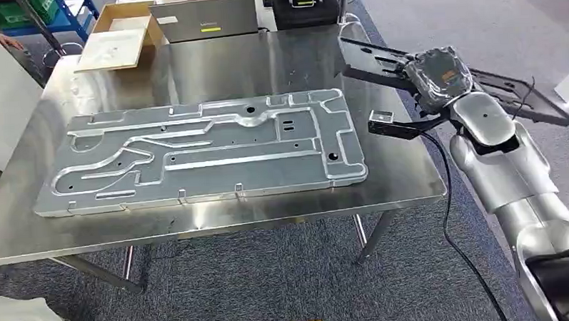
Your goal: Take the parts from the cabinet and place them on the table.
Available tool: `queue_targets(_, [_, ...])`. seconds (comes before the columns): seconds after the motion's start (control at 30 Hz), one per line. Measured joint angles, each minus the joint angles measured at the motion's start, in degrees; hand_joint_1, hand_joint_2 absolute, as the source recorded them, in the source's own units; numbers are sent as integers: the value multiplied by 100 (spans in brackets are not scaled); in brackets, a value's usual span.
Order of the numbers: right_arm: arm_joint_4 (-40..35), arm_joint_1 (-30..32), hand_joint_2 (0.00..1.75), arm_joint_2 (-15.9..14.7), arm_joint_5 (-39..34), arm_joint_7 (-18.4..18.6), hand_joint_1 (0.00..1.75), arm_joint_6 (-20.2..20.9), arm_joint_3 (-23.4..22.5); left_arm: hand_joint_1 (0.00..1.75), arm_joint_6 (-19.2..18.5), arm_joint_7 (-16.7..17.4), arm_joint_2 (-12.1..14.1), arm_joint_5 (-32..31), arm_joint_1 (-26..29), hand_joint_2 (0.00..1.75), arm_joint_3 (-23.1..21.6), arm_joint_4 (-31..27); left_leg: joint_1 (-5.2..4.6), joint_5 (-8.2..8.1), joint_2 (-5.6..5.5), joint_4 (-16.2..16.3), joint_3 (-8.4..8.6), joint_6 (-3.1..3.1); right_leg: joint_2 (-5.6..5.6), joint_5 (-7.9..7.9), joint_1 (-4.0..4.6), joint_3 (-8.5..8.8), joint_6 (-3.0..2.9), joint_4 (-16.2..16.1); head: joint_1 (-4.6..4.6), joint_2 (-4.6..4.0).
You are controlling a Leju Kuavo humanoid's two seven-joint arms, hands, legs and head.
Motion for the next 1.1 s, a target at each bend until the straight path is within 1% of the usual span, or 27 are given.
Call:
queue_targets(0.03, [168, -162, 175, 76, 138, 90, 168, 114, 195, 0, 0, 2, 2, -4, 7, 0, 0, 0, 1, -90, 0, 362, -200, -5, 17, -7, 12, 3, -11, 5, -2, 2])
queue_targets(0.07, [372, -326, 175, 209, 246, 167, 168, 265, 424, 0, 0, 11, 2, -7, 6, 0, -2, 0, 0, -16, 1, 469, -292, -1, 35, -17, 26, 23, -25, 9, 0, 0])
queue_targets(0.1, [494, -417, 175, 293, 286, 201, 168, 341, 549, 0, 0, 15, 2, -11, 2, 0, -2, 0, -1, 161, -1, 298, -240, 16, 52, -29, 36, 43, -39, 10, 0, 2])
queue_targets(0.13, [627, -515, 175, 420, 316, 214, 168, 413, 675, 0, 0, 15, 2, -15, -3, 0, -4, 0, -3, 447, 0, -112, -74, 47, 64, -47, 52, 70, -45, 13, 0, 2])
queue_targets(0.17, [770, -636, 175, 542, 327, 218, 168, 487, 765, 0, 0, 17, 4, -20, -10, 0, -7, 0, -11, 757, 0, -659, 161, 96, 78, -65, 64, 96, -48, 16, 0, 2])
queue_targets(0.2, [971, -759, 175, 696, 343, 218, 168, 568, 877, 0, -2, 20, 18, -20, -16, 0, -9, 0, -31, 971, 3, -1132, 355, 157, 87, -84, 73, 112, -45, 16, 0, 2])
queue_targets(0.23, [1176, -892, 175, 808, 349, 218, 168, 633, 993, 0, -9, 26, 35, -20, -30, 0, -11, 0, -60, 898, 14, -1261, 452, 181, 94, -99, 119, 101, -22, 26, 2, 2])
queue_targets(0.27, [1375, -1013, 175, 941, 362, 205, 168, 677, 1132, 0, -15, 31, 33, -24, -44, 0, -17, 0, -57, 867, 16, -1377, 482, 173, 105, -88, 107, 75, 3, 33, -2, 2])
queue_targets(0.33, [1694, -1061, 175, 1137, 377, 190, 168, 666, 1368, 0, -28, 33, 35, -31, -44, 0, -37, 0, -61, 869, -1, -1374, 480, 178, 88, -79, 99, 95, 40, -12, -2, 2])
queue_targets(0.37, [1841, -1065, 175, 1242, 380, 201, 168, 642, 1426, 0, -41, 33, 35, -39, -46, 0, -50, 0, -18, 889, -2, -1439, 512, 205, 90, -92, 131, 111, 71, -14, 0, 2])
queue_targets(0.4, [1968, -1062, 175, 1343, 378, 222, 168, 612, 1457, 0, -55, 31, 33, -42, -46, 0, -57, 0, 14, 913, 16, -1497, 564, 222, 83, -166, 109, 104, 93, 52, 0, 0])
queue_targets(0.43, [2112, -1090, 175, 1476, 375, 240, 168, 563, 1514, 0, -59, 26, 33, -44, -57, 0, -65, 0, 19, 917, 15, -1528, 587, 241, 72, -307, 114, 3, 125, 266, 0, 0])
queue_targets(0.5, [2321, -1120, 175, 1654, 367, 268, 168, 548, 1601, 0, -79, 15, 33, -50, -94, 0, -100, 0, 19, 911, 16, -1524, 590, 264, 75, -723, 68, -451, 167, 1171, -2, 2])
queue_targets(0.53, [2448, -1114, 175, 1735, 362, 271, 168, 564, 1634, 0, -92, 2, 33, -55, -98, 0, -112, 0, 19, 905, 11, -1523, 593, 271, 74, -840, 53, -670, 184, 1566, 2, 2])
queue_targets(0.57, [2563, -1105, 175, 1824, 351, 284, 168, 587, 1669, 0, -109, -13, 33, -63, -96, 0, -125, 0, 23, 898, 7, -1518, 595, 268, 72, -829, 33, -817, 195, 1776, 0, 2])
queue_targets(0.6, [2683, -1085, 175, 1966, 334, 299, 168, 605, 1695, 0, -129, -33, 31, -66, -93, 0, -138, 0, 29, 887, 0, -1513, 607, 254, 69, -674, 12, -812, 205, 1678, 0, 0])
queue_targets(0.63, [2782, -1071, 175, 2081, 312, 321, 168, 607, 1702, 0, -157, -61, 24, -70, -95, 0, -146, 0, 33, 870, -1, -1503, 623, 238, 62, -403, -2, -670, 206, 1315, 0, 2])
queue_targets(0.7, [2964, -1068, 175, 2297, 231, 369, 168, 585, 1702, 0, -201, -142, 15, -101, -106, 0, -166, 0, 39, 814, -4, -1460, 652, 169, 51, 166, -17, -183, 186, 231, 0, 0])
queue_targets(0.73, [3051, -1068, 175, 2378, 198, 395, 168, 561, 1702, 0, -218, -177, 15, -103, -109, 0, -188, 0, 0, 788, 2, -1435, 633, 131, 55, 65, 12, -94, 175, 97, 0, 2])
queue_targets(0.8, [3197, -1010, 175, 2578, 155, 423, 168, 518, 1702, 0, -240, -241, 13, -116, -128, 0, -214, 0, 0, 782, 9, -1436, 636, 79, 80, 77, 29, -118, 123, 47, -2, 2])
queue_targets(0.87, [3300, -948, 175, 2728, 78, 448, 168, 500, 1700, 0, -256, -289, -9, -122, -125, 0, -251, 0, 23, 793, 5, -1472, 656, 5, 76, 79, 52, -105, 36, 26, -2, 2])
queue_targets(0.9, [3344, -928, 175, 2803, 38, 485, 168, 491, 1700, 0, -267, -317, -15, -129, -113, 0, -260, 0, 44, 731, 7, -1431, 620, -19, 56, 109, 13, -66, -16, -23, -2, 2])
queue_targets(0.93, [3394, -918, 175, 2854, -1, 522, 168, 482, 1702, 0, -286, -341, -24, -133, -95, 0, -275, 2, 45, 586, 13, -1238, 562, -39, 53, 112, 15, -57, -56, -39, -2, 2])
queue_targets(1.0, [3473, -860, 175, 2992, -51, 583, 168, 454, 1700, 0, -308, -402, -26, -129, -84, 0, -282, 2, 50, 133, 12, -341, 160, -81, 62, 105, 28, -59, -88, -38, -2, 2])
queue_targets(1.03, [3514, -816, 175, 3031, -75, 592, 168, 452, 1702, 0, -317, -422, -28, -125, -82, 0, -284, 2, 50, -35, 11, 120, -67, -93, 64, 100, 40, -57, -94, -34, -2, 0])
queue_targets(1.07, [3545, -765, 175, 3066, -97, 592, 168, 454, 1702, 0, -328, -435, -35, -125, -79, 0, -284, 2, 50, -76, 12, 374, -205, -95, 66, 97, 50, -55, -99, -31, -2, 2])
queue_targets(1.1, [3591, -715, 0, 3114, -136, 594, 0, 463, 1700, 0, -352, -453, -42, -125, -73, 175, -286, 2, 51, 25, 12, 328, -211, -84, 67, 92, 60, -49, -105, -26, -2, 2])
